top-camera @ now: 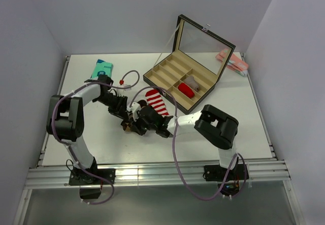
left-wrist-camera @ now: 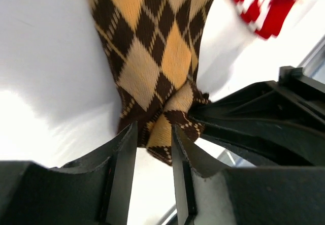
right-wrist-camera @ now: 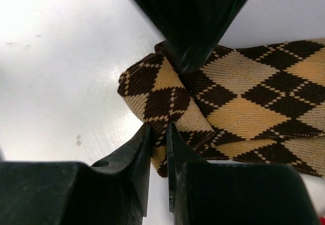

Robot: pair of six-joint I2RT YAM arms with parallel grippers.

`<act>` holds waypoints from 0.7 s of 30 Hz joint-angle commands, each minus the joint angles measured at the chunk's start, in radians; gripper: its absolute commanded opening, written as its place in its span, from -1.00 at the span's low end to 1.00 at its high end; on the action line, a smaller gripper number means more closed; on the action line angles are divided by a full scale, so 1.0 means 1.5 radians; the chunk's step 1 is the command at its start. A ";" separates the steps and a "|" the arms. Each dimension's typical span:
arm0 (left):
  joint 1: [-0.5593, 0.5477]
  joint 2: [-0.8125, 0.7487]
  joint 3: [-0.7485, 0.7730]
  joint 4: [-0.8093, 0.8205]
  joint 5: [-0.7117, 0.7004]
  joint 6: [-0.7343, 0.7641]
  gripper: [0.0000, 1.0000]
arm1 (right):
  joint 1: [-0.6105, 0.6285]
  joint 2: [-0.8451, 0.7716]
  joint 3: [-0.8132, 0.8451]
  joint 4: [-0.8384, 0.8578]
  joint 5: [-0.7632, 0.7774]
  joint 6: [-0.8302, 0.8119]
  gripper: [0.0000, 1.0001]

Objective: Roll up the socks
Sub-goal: Roll the sock at the center of the board.

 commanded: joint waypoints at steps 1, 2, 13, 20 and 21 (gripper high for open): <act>0.017 -0.070 -0.010 0.072 -0.003 -0.025 -0.23 | -0.029 0.002 -0.014 -0.038 -0.133 0.050 -0.77; 0.023 -0.080 -0.016 0.079 -0.005 -0.028 -0.24 | -0.037 0.010 -0.011 -0.043 -0.171 0.062 -0.77; 0.069 -0.257 -0.096 0.178 -0.081 0.035 -0.21 | -0.137 0.151 0.185 -0.259 -0.430 0.127 -0.71; 0.028 -0.390 -0.205 0.222 -0.122 0.216 -0.13 | -0.177 0.231 0.266 -0.310 -0.565 0.190 -0.70; 0.020 -0.409 -0.219 0.230 -0.125 0.233 -0.13 | -0.179 0.237 0.271 -0.318 -0.578 0.189 -0.70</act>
